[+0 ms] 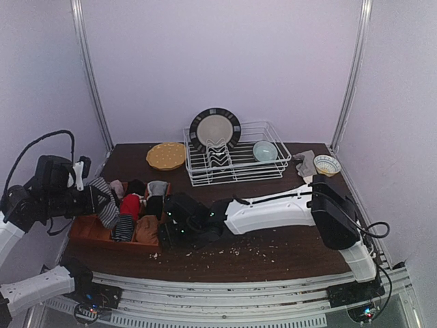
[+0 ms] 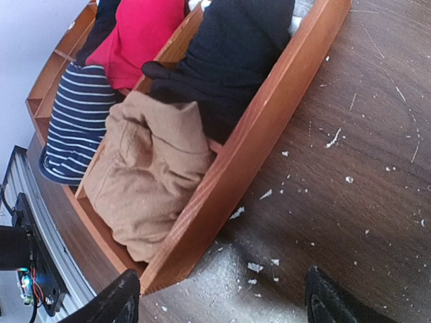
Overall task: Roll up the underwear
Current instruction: Adjust the storage box at the corner of the board, then place the underwear in the storage box, then move the storage box to the corner of the board, then pick up the underwear from the corner of the board, then place the underwear at the center of the board.
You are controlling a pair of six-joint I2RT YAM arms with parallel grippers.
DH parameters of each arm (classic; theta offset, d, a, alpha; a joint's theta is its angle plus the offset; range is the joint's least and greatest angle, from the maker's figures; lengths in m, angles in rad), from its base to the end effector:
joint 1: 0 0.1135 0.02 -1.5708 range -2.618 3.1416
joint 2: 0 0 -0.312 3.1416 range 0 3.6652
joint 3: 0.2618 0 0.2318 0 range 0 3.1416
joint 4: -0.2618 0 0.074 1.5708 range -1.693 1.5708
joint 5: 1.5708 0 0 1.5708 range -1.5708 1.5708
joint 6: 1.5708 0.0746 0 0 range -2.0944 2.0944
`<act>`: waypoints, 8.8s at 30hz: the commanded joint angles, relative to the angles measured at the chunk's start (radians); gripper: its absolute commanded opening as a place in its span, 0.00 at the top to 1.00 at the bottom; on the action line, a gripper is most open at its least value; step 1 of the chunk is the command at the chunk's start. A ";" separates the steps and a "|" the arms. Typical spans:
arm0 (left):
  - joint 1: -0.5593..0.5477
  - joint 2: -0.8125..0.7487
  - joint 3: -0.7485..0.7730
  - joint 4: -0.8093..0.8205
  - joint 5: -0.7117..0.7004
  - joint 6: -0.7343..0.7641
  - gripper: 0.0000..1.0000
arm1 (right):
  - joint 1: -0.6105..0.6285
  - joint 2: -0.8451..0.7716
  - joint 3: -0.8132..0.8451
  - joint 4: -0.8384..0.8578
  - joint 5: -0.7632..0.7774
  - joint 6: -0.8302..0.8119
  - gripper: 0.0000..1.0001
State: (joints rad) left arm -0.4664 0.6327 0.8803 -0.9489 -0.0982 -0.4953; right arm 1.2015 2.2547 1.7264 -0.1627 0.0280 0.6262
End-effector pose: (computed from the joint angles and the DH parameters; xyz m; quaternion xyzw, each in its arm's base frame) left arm 0.0783 -0.0312 0.3154 -0.0338 0.9055 -0.1551 0.3936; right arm 0.2024 0.5170 0.1996 -0.2509 0.8692 0.3294 0.2701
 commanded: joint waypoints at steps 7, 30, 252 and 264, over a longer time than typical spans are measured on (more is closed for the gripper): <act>0.006 -0.014 -0.079 0.079 0.064 -0.043 1.00 | -0.017 0.121 0.210 -0.179 0.032 -0.003 0.24; 0.005 0.029 -0.251 0.275 0.083 -0.104 1.00 | -0.150 -0.028 -0.067 -0.208 0.082 -0.013 0.67; -0.259 0.381 -0.136 0.622 0.019 -0.068 0.23 | -0.616 -1.175 -0.799 -0.261 0.154 -0.155 1.00; -0.371 0.203 -0.167 0.656 0.049 0.008 0.23 | -0.234 -1.111 -0.565 -0.455 -0.355 -0.228 1.00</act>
State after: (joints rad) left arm -0.8207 0.8597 0.7139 -0.3477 -0.1093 -0.5365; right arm 0.8845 1.0504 1.1187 -0.5617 -0.1608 0.4286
